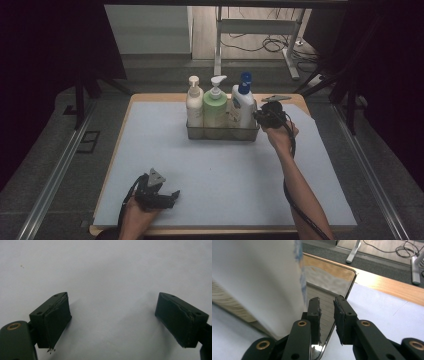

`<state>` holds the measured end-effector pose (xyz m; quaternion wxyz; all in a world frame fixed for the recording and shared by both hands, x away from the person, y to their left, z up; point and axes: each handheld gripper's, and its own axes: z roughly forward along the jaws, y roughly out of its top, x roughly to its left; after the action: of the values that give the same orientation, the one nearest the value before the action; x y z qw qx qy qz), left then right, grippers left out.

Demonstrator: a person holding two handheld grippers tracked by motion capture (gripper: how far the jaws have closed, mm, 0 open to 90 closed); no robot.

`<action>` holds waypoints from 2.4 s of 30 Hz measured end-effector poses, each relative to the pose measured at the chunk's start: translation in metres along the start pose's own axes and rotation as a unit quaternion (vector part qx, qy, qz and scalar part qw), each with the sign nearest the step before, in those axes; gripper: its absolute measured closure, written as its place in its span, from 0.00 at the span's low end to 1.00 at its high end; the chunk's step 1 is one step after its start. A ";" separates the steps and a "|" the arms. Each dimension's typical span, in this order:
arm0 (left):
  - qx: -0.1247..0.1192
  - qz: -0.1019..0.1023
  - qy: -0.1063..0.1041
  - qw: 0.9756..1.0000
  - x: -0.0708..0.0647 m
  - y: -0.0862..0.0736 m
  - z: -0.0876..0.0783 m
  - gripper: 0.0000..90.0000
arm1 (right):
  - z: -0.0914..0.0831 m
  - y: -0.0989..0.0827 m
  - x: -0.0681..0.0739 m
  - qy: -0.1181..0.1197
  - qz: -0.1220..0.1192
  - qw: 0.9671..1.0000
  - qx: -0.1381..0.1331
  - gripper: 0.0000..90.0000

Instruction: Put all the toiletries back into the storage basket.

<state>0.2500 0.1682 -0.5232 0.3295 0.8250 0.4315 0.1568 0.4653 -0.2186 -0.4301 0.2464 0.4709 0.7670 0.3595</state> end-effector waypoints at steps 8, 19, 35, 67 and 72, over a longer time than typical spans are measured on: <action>-0.001 -0.001 -0.001 1.000 0.000 0.000 0.000 0.14 | 0.017 0.001 -0.001 0.006 0.037 0.999 0.008 0.89; 0.000 0.000 0.000 1.000 0.000 0.000 0.000 0.14 | 0.031 -0.002 0.011 0.023 0.054 0.998 0.023 0.99; 0.000 0.000 0.000 1.000 0.000 0.000 0.000 0.14 | 0.036 -0.004 0.016 0.019 0.046 0.998 0.036 0.97; -0.001 -0.002 0.001 1.000 0.000 0.001 0.001 0.14 | 0.034 -0.010 0.035 0.044 0.036 0.998 0.042 0.99; -0.001 -0.002 0.001 1.000 0.000 0.001 0.001 0.14 | 0.033 -0.011 0.037 0.046 0.035 0.997 0.042 0.99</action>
<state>0.2506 0.1675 -0.5233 0.3304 0.8236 0.4334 0.1571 0.4666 -0.1784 -0.4604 0.1780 0.4902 0.7750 0.3568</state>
